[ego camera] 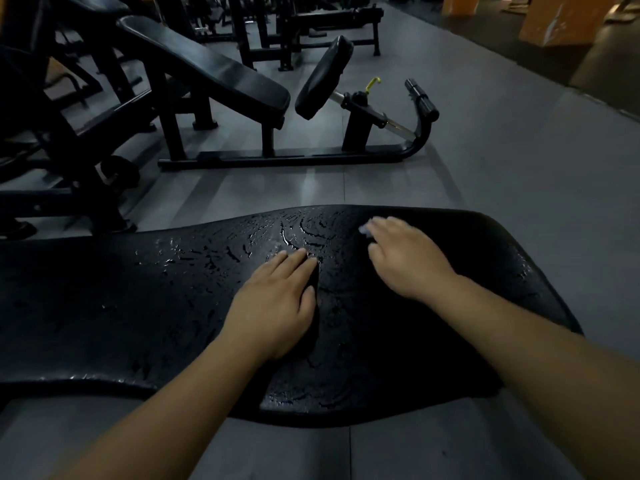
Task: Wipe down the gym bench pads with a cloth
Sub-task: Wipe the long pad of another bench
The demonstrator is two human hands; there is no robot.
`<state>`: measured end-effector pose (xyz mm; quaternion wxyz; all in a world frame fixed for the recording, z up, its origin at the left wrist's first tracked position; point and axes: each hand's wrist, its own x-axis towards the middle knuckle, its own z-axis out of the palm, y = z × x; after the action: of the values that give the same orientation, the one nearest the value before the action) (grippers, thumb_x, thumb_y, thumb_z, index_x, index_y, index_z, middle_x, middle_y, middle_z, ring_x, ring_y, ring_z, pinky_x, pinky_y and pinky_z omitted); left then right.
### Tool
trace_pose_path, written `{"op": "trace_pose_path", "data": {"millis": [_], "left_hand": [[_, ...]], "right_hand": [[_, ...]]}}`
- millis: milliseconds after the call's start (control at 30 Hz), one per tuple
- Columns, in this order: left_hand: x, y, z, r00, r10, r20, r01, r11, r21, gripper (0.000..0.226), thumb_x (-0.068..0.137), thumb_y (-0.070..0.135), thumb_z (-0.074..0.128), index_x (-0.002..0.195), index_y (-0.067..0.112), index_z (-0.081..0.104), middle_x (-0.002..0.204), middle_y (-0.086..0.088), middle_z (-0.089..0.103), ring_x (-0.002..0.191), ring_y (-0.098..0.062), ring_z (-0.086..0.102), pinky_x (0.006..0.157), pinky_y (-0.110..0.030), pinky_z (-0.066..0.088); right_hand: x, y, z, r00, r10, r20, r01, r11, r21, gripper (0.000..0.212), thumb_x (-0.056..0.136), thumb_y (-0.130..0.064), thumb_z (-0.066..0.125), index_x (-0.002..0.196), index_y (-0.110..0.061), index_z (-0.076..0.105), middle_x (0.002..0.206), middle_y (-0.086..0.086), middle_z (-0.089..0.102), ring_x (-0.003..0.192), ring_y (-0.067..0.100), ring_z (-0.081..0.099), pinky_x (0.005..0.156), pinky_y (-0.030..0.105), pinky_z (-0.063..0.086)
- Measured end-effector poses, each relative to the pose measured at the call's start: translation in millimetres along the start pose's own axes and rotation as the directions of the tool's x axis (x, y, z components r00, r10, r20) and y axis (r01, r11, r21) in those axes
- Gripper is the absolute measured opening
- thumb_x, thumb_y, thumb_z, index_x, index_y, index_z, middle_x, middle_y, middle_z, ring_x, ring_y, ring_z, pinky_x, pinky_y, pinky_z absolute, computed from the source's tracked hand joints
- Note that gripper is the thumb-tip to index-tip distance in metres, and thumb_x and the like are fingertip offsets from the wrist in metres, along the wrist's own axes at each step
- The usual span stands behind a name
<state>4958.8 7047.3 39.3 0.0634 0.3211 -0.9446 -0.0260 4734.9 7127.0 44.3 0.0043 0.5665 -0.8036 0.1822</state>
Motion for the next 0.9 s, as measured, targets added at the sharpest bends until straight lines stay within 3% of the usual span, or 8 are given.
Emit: {"op": "trace_pose_path", "data": {"millis": [67, 200, 267, 433, 600, 700, 800, 900], "left_hand": [[-4.0, -0.9, -0.3, 0.995, -0.103, -0.019, 0.103, 0.994, 0.032, 0.071, 0.089, 0.047, 0.010, 0.153, 0.027, 0.037, 0.162, 0.001, 0.031, 0.150, -0.025, 0.024, 0.123, -0.040, 0.018], [-6.9, -0.2, -0.9, 0.962, -0.274, 0.004, 0.274, 0.961, 0.034, 0.065, 0.090, 0.042, 0.020, 0.151, 0.028, 0.037, 0.162, 0.001, 0.029, 0.149, -0.030, 0.025, 0.121, -0.047, 0.021], [-6.0, 3.8, -2.4, 0.962, -0.272, 0.008, 0.272, 0.962, 0.026, 0.065, 0.089, 0.042, 0.020, 0.150, 0.027, 0.038, 0.162, 0.000, 0.030, 0.149, -0.031, 0.024, 0.120, -0.048, 0.021], [-6.2, 7.7, -7.8, 0.961, -0.278, 0.017, 0.277, 0.961, 0.023, 0.070, 0.087, 0.044, 0.013, 0.150, 0.026, 0.038, 0.162, 0.000, 0.030, 0.149, -0.030, 0.024, 0.121, -0.046, 0.020], [-2.3, 6.4, -8.5, 0.962, -0.270, 0.033, 0.270, 0.963, 0.008, 0.068, 0.088, 0.042, 0.017, 0.150, 0.025, 0.037, 0.163, 0.000, 0.028, 0.150, -0.030, 0.024, 0.121, -0.044, 0.021], [-1.0, 5.1, -5.4, 0.961, -0.273, 0.042, 0.273, 0.962, 0.011, 0.059, 0.095, 0.040, 0.022, 0.152, 0.027, 0.033, 0.165, 0.001, 0.024, 0.151, -0.029, 0.020, 0.122, -0.044, 0.018], [0.6, 2.4, -5.3, 0.969, -0.240, 0.063, 0.240, 0.971, 0.005, 0.053, 0.103, 0.036, 0.030, 0.155, 0.028, 0.027, 0.166, 0.003, 0.018, 0.152, -0.028, 0.015, 0.123, -0.043, 0.015], [-3.0, -22.6, -11.6, 0.985, -0.134, 0.107, 0.135, 0.991, -0.005, 0.061, 0.101, 0.050, 0.023, 0.158, 0.029, 0.022, 0.167, 0.005, 0.014, 0.153, -0.022, 0.013, 0.123, -0.034, 0.011]], "right_hand": [[5.7, -28.3, 10.6, 0.999, 0.034, 0.001, -0.034, 0.999, -0.029, 0.049, 0.093, -0.034, 0.030, 0.129, -0.015, 0.056, 0.132, 0.004, 0.055, 0.125, 0.025, 0.047, 0.110, 0.039, 0.035], [-121.9, -76.3, 2.0, 0.907, -0.414, 0.073, 0.407, 0.908, 0.100, 0.044, 0.089, -0.033, 0.039, 0.124, -0.013, 0.059, 0.128, 0.003, 0.057, 0.122, 0.022, 0.050, 0.110, 0.038, 0.035], [-142.1, -58.7, -9.7, 0.873, -0.482, 0.075, 0.466, 0.870, 0.160, 0.044, 0.090, -0.031, 0.042, 0.127, -0.017, 0.059, 0.135, 0.001, 0.057, 0.128, 0.018, 0.049, 0.111, 0.036, 0.034], [-23.3, -28.7, 9.0, 0.996, -0.089, 0.019, 0.088, 0.996, 0.015, 0.058, 0.088, -0.043, 0.018, 0.128, -0.020, 0.053, 0.133, -0.001, 0.053, 0.127, 0.022, 0.044, 0.110, 0.040, 0.036], [-69.1, -54.2, 10.9, 0.889, -0.448, 0.095, 0.440, 0.893, 0.095, 0.052, 0.085, -0.031, 0.033, 0.127, -0.016, 0.059, 0.134, 0.002, 0.058, 0.126, 0.022, 0.049, 0.111, 0.038, 0.040], [-19.1, -21.3, 3.0, 0.966, -0.251, 0.060, 0.245, 0.965, 0.093, 0.048, 0.088, -0.029, 0.034, 0.131, -0.026, 0.053, 0.134, -0.003, 0.055, 0.125, 0.019, 0.048, 0.105, 0.036, 0.041], [46.0, -30.5, 19.1, 0.998, 0.010, 0.065, -0.010, 1.000, -0.004, 0.051, 0.094, -0.033, 0.033, 0.141, -0.018, 0.046, 0.150, 0.002, 0.044, 0.139, 0.023, 0.036, 0.114, 0.040, 0.029], [24.0, -71.9, 33.2, 0.980, -0.174, 0.095, 0.174, 0.985, 0.013, 0.057, 0.083, -0.038, 0.023, 0.130, -0.021, 0.052, 0.137, 0.000, 0.052, 0.129, 0.022, 0.043, 0.113, 0.041, 0.032]]}}
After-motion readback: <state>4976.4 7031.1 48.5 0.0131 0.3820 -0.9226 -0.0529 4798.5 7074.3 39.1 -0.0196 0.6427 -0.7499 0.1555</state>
